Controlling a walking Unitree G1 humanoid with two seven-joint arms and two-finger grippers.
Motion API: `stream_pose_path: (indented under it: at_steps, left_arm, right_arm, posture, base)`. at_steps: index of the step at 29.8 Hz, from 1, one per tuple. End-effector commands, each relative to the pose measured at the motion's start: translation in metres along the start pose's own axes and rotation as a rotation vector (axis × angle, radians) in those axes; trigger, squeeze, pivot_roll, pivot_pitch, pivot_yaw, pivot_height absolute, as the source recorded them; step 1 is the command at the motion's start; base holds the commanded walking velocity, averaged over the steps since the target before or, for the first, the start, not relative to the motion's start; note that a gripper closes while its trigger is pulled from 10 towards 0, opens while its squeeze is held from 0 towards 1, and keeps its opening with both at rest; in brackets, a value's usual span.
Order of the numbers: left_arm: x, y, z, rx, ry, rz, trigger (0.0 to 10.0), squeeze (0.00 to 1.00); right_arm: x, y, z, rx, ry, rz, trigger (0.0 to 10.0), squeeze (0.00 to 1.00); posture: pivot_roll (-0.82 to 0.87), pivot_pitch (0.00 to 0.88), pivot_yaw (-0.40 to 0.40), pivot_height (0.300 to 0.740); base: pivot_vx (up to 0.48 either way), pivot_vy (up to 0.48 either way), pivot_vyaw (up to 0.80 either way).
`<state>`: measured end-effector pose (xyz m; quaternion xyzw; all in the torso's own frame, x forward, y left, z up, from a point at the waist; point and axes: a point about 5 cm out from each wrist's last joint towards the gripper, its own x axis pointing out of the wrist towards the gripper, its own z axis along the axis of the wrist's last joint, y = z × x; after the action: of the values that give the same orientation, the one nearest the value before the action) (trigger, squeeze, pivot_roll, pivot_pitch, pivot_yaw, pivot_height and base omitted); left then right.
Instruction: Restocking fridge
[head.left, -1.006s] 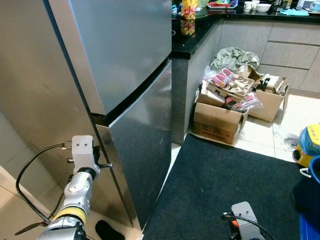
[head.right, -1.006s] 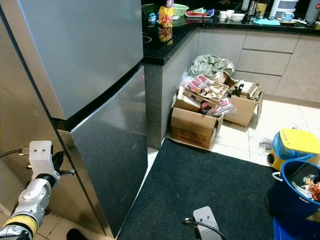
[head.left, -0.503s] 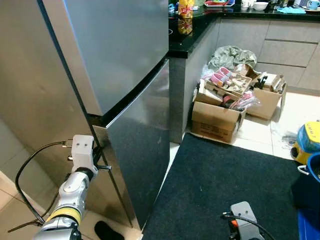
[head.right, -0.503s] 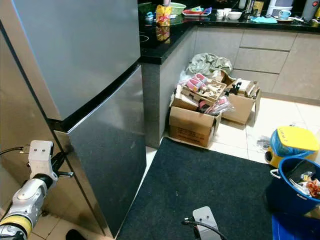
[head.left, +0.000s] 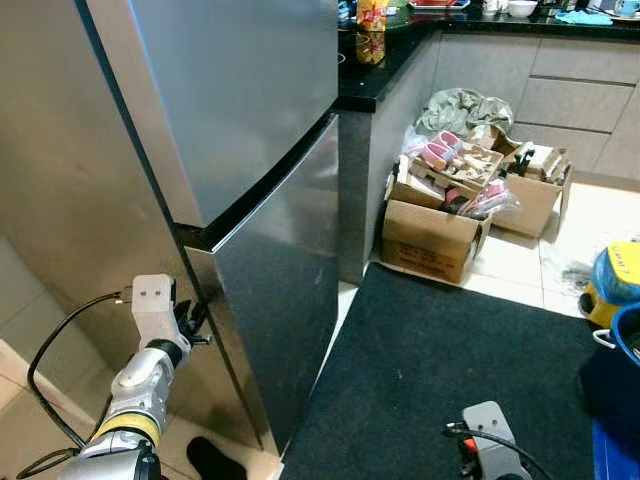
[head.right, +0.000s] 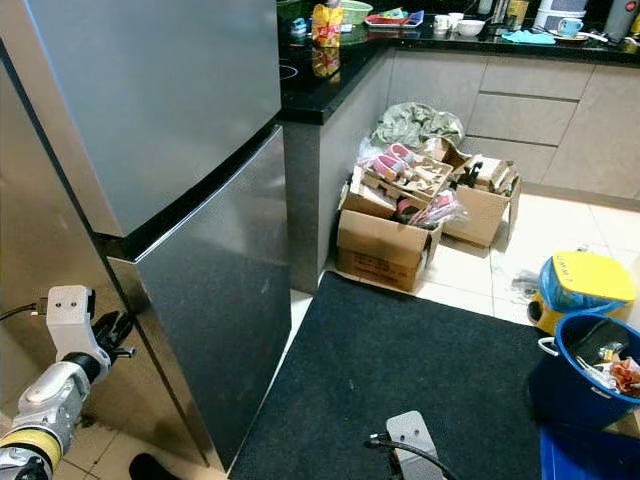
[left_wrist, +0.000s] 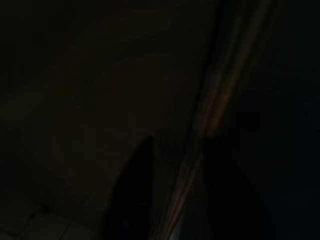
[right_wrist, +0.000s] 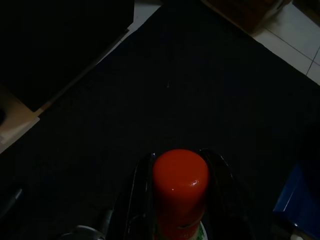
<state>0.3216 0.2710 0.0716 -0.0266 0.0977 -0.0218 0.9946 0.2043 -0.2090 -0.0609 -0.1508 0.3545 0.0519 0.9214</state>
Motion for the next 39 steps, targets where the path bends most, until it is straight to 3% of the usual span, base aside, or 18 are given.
stream_pose_path:
  at_steps: [1,3,5,6,9,13,16,17,20,21,22,23,29,32,39]
  left_arm:
    - [0.009,-0.014,0.008,0.01,-0.009,-0.101,10.0,1.0]
    - [0.01,-0.017,0.009,0.009,-0.008,-0.117,10.0,1.0]
    - [0.014,-0.036,0.008,0.017,-0.003,-0.229,10.0,1.0]
    - [0.014,-0.036,0.008,0.017,-0.003,-0.229,10.0,1.0]
    - [0.018,-0.068,0.004,0.028,0.004,-0.398,10.0,1.0]
    - [0.019,-0.08,0.002,0.045,0.01,-0.452,10.0,1.0]
    - [0.019,-0.085,-0.003,0.113,0.035,-0.452,10.0,1.0]
    - [0.019,-0.081,-0.006,0.172,0.051,-0.403,10.0,0.0]
    - [0.018,-0.07,-0.008,0.182,0.069,-0.304,10.0,0.0]
    - [0.017,-0.063,-0.008,0.193,0.061,-0.253,6.5,0.0]
    - [0.017,-0.063,-0.008,0.193,0.061,-0.253,6.5,0.0]
    - [0.016,-0.056,-0.007,0.168,0.051,-0.221,0.0,0.0]
    - [0.008,-0.031,-0.003,0.119,0.01,-0.15,0.0,0.0]
    - [0.0,-0.007,0.003,0.097,-0.028,-0.078,0.0,0.0]
    - [-0.009,0.011,0.006,0.085,-0.045,-0.059,0.0,0.0]
  right_arm:
    - [0.0,-0.002,0.001,0.005,-0.003,-0.004,10.0,0.0]
    - [0.0,-0.002,0.001,0.006,-0.003,-0.005,10.0,0.0]
    - [0.0,-0.002,0.0,0.005,-0.002,-0.005,10.0,0.0]
    - [0.0,-0.002,0.0,0.005,-0.002,-0.005,10.0,0.0]
    - [0.0,0.0,0.0,0.005,-0.002,-0.001,10.0,0.0]
    - [0.0,0.001,0.001,0.006,-0.004,0.0,10.0,0.0]
    - [0.001,0.001,0.002,0.008,-0.006,0.0,10.0,0.0]
    - [0.001,0.001,0.002,0.008,-0.006,-0.001,10.0,0.0]
    - [0.0,0.001,0.002,0.01,-0.005,-0.003,10.0,0.0]
    - [0.0,0.001,0.001,0.01,-0.005,-0.003,10.0,0.0]
    - [0.0,0.001,0.001,0.01,-0.005,-0.003,10.0,0.0]
    - [0.0,0.001,0.0,0.01,-0.004,-0.003,10.0,0.0]
    - [-0.001,0.002,-0.002,0.009,0.0,0.0,10.0,0.0]
    - [-0.001,0.002,-0.001,0.007,-0.001,0.004,10.0,0.0]
    - [0.0,0.002,0.0,0.003,-0.002,0.006,10.0,0.0]
  posture:
    - [-0.1,0.061,0.006,0.74]
    - [-0.1,0.061,0.006,0.74]
    - [-0.09,0.06,0.006,0.74]
    - [-0.09,0.06,0.006,0.74]
    - [-0.09,0.057,0.006,0.74]
    - [-0.09,0.057,0.008,0.74]
    - [-0.1,0.056,0.011,0.74]
    - [-0.1,0.054,0.014,0.74]
    - [-0.1,0.054,0.015,0.74]
    - [-0.1,0.054,0.015,0.74]
    - [-0.1,0.054,0.015,0.74]
    - [-0.1,0.052,0.015,0.74]
    - [-0.1,0.049,0.013,0.74]
    - [-0.09,0.045,0.01,0.74]
    - [-0.09,0.035,0.009,0.74]
  base:
    - [0.0,0.0,0.0]
    - [0.0,0.0,0.0]
    - [0.0,0.0,0.0]
    - [0.0,0.0,0.0]
    - [0.0,0.0,0.0]
    - [0.0,0.0,0.0]
    - [0.0,0.0,0.0]
    - [0.0,0.0,0.0]
    - [0.0,0.0,0.0]
    - [0.0,0.0,0.0]
    - [0.0,0.0,0.0]
    - [0.0,0.0,0.0]
    - [0.0,0.0,0.0]
    - [0.0,0.0,0.0]
    - [0.0,0.0,0.0]
